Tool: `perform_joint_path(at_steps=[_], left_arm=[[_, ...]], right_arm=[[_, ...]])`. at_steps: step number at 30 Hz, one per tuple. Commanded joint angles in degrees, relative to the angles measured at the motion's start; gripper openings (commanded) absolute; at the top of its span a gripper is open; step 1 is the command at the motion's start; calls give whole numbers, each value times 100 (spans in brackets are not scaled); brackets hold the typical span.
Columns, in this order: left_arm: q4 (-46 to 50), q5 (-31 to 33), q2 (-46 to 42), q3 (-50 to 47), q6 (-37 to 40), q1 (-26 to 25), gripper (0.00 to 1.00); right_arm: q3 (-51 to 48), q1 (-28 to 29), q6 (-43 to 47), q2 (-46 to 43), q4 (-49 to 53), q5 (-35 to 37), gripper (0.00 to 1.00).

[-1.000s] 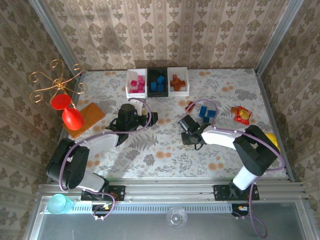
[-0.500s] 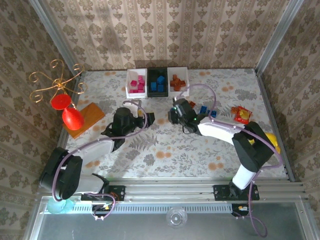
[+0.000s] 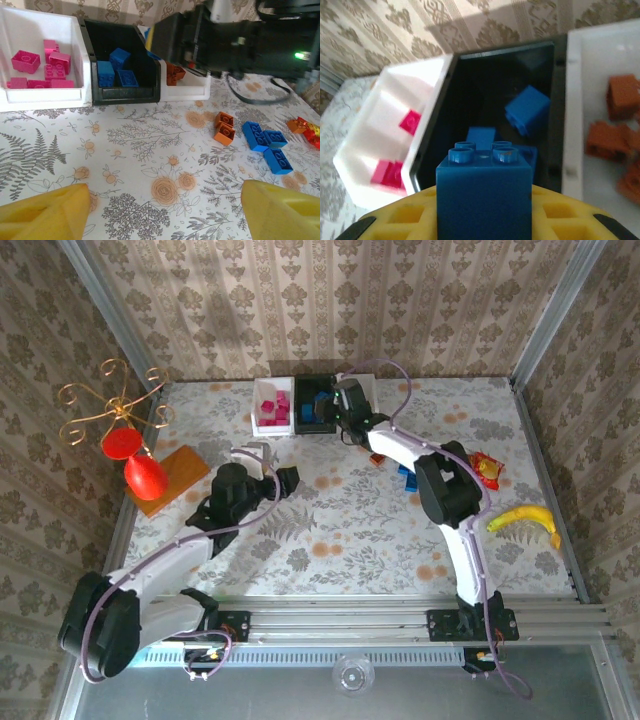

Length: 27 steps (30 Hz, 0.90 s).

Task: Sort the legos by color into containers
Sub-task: Place the lego in the container.

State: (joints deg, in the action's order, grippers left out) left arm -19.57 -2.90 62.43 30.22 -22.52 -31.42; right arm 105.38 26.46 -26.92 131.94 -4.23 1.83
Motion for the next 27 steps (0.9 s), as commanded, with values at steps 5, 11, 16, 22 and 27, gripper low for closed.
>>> perform_joint_path(at_steps=[5, 11, 16, 22, 27], left_arm=[[382, 134, -407, -121, 85, 26, 81], [279, 4, -323, -156, 17, 31, 81], [16, -238, -160, -175, 19, -51, 81], [-407, -432, 271, -57, 80, -217, 82], [-701, -596, 604, 69, 56, -316, 82]], right_arm=[[1761, -284, -222, 797, 1031, -686, 51], [1206, -442, 38, -28, 979, -966, 65], [-922, -774, 189, -1573, 414, -700, 72], [-2905, -1707, 282, -3113, 1059, 114, 78], [-3243, -2690, 446, -3295, 1936, 114, 81]])
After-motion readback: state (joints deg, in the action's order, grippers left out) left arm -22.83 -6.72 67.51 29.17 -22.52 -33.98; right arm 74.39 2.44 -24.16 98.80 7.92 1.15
